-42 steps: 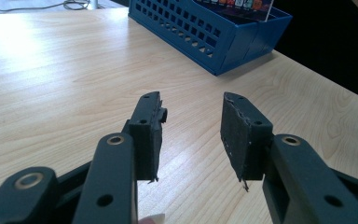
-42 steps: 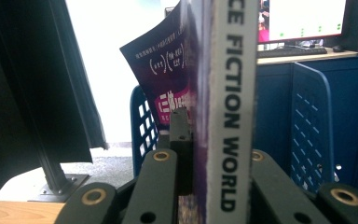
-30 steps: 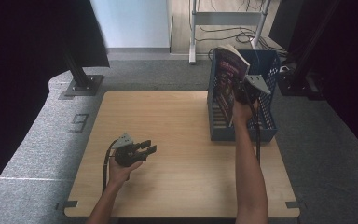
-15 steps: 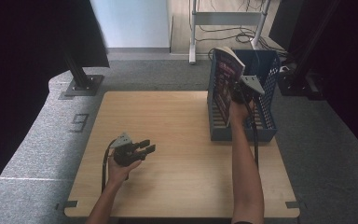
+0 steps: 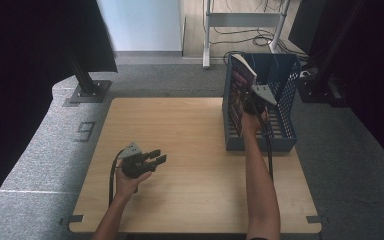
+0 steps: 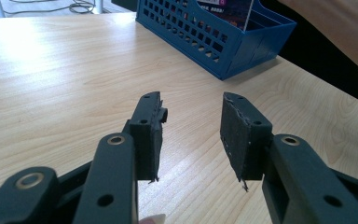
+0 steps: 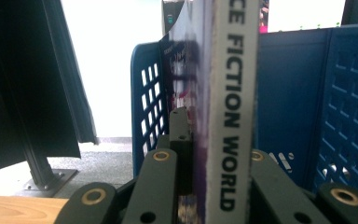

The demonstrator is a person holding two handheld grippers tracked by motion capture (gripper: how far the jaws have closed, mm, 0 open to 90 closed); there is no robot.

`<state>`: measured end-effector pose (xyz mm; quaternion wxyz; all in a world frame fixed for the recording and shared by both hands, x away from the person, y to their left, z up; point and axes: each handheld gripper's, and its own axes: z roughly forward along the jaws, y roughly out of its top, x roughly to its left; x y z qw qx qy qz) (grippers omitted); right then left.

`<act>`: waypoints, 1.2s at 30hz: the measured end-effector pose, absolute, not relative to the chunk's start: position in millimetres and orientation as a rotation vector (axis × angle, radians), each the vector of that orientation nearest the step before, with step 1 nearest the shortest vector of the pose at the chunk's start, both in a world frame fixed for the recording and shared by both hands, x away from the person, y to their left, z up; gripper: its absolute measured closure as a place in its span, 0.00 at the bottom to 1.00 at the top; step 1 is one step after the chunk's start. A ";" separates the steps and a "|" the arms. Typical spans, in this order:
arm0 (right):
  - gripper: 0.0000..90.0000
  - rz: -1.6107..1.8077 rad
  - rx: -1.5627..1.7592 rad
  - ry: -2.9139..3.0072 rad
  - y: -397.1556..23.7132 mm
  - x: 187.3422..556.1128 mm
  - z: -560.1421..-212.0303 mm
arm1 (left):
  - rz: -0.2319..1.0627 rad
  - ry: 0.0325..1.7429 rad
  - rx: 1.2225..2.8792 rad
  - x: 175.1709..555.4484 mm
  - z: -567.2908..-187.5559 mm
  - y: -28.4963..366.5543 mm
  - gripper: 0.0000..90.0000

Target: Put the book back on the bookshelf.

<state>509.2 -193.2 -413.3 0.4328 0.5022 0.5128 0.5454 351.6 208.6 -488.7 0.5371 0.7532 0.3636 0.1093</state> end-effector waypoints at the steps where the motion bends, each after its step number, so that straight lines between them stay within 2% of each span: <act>1: 0.91 1.355 1.253 1.282 -193.1 509.2 -414.5 | 0.260 0.865 1.792 351.6 -488.7 208.6 0.65; 19: 0.90 1.330 1.223 1.320 -181.9 492.3 -429.6 | 0.262 0.854 1.801 350.2 -488.9 204.4 0.65; 36: 0.86 1.312 1.301 1.431 -190.1 472.6 -429.9 | 0.261 0.835 1.809 347.5 -487.4 198.2 0.65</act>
